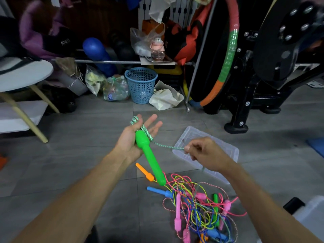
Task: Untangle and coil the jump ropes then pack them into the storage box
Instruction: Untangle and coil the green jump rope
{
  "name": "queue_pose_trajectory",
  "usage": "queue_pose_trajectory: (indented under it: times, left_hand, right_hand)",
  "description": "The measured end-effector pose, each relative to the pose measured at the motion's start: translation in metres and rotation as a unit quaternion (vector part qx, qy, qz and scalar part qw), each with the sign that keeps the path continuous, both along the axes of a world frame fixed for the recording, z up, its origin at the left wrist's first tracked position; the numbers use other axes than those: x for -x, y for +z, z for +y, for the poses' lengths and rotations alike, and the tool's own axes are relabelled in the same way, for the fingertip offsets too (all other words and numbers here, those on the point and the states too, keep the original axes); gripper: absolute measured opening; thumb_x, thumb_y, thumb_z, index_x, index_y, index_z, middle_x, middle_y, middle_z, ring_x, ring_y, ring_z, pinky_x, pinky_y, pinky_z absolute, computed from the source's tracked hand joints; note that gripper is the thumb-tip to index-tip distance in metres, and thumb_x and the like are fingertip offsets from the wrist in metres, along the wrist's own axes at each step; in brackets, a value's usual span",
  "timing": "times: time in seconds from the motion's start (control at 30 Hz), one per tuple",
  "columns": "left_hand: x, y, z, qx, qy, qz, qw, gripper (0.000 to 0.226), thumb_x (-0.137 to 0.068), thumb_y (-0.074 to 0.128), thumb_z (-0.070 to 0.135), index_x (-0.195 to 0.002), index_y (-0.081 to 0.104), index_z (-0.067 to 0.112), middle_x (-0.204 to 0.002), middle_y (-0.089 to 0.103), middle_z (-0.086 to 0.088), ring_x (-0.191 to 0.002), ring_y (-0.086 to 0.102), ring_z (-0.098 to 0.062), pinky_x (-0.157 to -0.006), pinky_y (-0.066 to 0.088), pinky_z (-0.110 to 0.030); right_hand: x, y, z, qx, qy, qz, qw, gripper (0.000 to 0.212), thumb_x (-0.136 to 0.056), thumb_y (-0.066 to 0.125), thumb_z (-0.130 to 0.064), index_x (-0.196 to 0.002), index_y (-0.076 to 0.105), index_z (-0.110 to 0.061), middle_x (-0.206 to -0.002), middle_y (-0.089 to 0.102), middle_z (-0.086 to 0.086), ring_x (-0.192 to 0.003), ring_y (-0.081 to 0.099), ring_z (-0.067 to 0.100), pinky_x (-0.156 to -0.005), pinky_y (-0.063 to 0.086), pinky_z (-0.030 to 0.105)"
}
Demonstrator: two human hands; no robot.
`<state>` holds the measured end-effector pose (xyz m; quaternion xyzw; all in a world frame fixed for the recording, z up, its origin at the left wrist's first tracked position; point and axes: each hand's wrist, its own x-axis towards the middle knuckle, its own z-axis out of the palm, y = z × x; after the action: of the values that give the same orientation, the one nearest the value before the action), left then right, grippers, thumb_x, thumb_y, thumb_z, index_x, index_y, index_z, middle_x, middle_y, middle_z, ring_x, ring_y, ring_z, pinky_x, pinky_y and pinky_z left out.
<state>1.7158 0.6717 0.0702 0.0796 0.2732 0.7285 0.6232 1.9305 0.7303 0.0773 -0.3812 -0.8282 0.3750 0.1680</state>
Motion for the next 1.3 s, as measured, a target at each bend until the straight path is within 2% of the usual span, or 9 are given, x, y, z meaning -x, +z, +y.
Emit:
queue_pose_trajectory:
  times: [0.17,0.33,0.43,0.6,0.73,0.87,0.97,1.17,1.3]
  left_hand:
    - [-0.009,-0.008,0.004,0.036,-0.067,0.248,0.966,0.052,-0.1,0.035,0.006,-0.146,0.022,0.029,-0.111,0.068,-0.007,-0.096,0.068,-0.026,-0.1,0.044,-0.043]
    - [-0.04,-0.013,-0.008,-0.006,-0.25,0.42,0.872,0.045,-0.098,0.038,0.0,-0.139,0.036,0.017,-0.093,0.074,-0.004,-0.073,0.07,-0.026,-0.074,0.055,-0.031]
    - [-0.042,-0.01,-0.015,-0.004,-0.301,0.48,0.824,0.025,-0.101,0.038,0.02,-0.117,0.055,0.012,-0.077,0.073,-0.002,-0.055,0.059,-0.017,-0.055,0.045,-0.026]
    - [-0.039,-0.003,-0.018,-0.022,-0.333,0.404,0.852,0.033,-0.097,0.044,0.031,-0.092,0.065,0.006,-0.052,0.042,0.002,-0.044,0.042,-0.01,-0.057,0.05,-0.025]
    - [-0.034,0.0,-0.016,-0.059,-0.269,0.239,0.931,0.027,-0.091,0.052,0.027,-0.072,0.064,0.012,-0.046,0.036,0.005,-0.036,0.036,-0.006,-0.047,0.045,-0.022]
    - [-0.022,0.002,-0.008,-0.04,-0.138,0.104,0.984,0.031,-0.086,0.045,0.03,-0.076,0.068,0.012,-0.045,0.036,0.006,-0.036,0.033,-0.005,-0.044,0.043,-0.019]
    - [-0.014,-0.001,-0.003,-0.01,-0.071,0.097,0.993,0.029,-0.095,0.041,0.031,-0.093,0.061,0.011,-0.045,0.037,0.007,-0.035,0.035,-0.004,-0.044,0.043,-0.018]
    - [-0.007,-0.009,0.002,0.102,-0.049,0.168,0.979,0.024,-0.098,0.044,0.029,-0.096,0.061,0.013,-0.047,0.043,0.006,-0.036,0.038,-0.006,-0.044,0.044,-0.02]
    - [-0.012,-0.008,-0.001,0.144,-0.087,0.159,0.973,0.026,-0.097,0.048,0.029,-0.077,0.055,0.014,-0.05,0.05,0.002,-0.038,0.044,-0.009,-0.046,0.047,-0.02]
  right_hand:
    - [0.013,0.016,-0.013,0.128,0.049,0.064,0.989,0.032,-0.097,0.047,-0.013,-0.068,0.059,-0.012,-0.045,0.049,-0.007,-0.042,0.043,0.005,-0.045,0.037,0.018]
    - [0.015,0.024,-0.012,0.123,0.027,0.148,0.981,0.026,-0.094,0.054,-0.01,-0.069,0.062,-0.01,-0.053,0.053,0.003,-0.046,0.047,0.004,-0.05,0.038,0.018]
    - [0.008,0.024,0.001,0.114,-0.014,0.204,0.972,0.006,-0.086,0.064,-0.005,-0.082,0.068,-0.004,-0.069,0.062,0.011,-0.057,0.051,0.007,-0.056,0.041,0.016]
    - [-0.006,0.016,0.019,0.211,0.032,0.255,0.943,0.036,-0.077,0.07,0.001,-0.111,0.062,-0.009,-0.077,0.056,0.008,-0.067,0.055,0.01,-0.066,0.046,0.017]
    - [-0.013,0.003,0.026,0.215,-0.018,0.231,0.949,0.022,-0.078,0.068,0.003,-0.097,0.066,-0.01,-0.081,0.063,0.007,-0.069,0.058,0.009,-0.067,0.048,0.018]
    - [-0.032,-0.028,0.033,0.194,-0.065,0.064,0.977,0.022,-0.078,0.067,0.01,-0.079,0.058,-0.011,-0.059,0.051,0.0,-0.055,0.052,0.01,-0.063,0.048,0.024]
    - [-0.05,-0.055,0.03,0.166,-0.093,-0.066,0.98,0.031,-0.078,0.067,0.011,-0.066,0.05,-0.012,-0.052,0.052,-0.001,-0.054,0.055,0.014,-0.064,0.046,0.029]
    - [-0.023,-0.009,0.021,0.239,-0.086,0.2,0.946,0.013,-0.088,0.061,-0.007,-0.075,0.062,-0.005,-0.06,0.063,0.005,-0.045,0.046,0.011,-0.053,0.05,0.025]
    - [-0.008,-0.003,0.014,0.121,-0.12,0.112,0.979,0.024,-0.095,0.052,-0.014,-0.078,0.065,-0.004,-0.057,0.06,0.003,-0.038,0.035,0.005,-0.044,0.035,0.023]
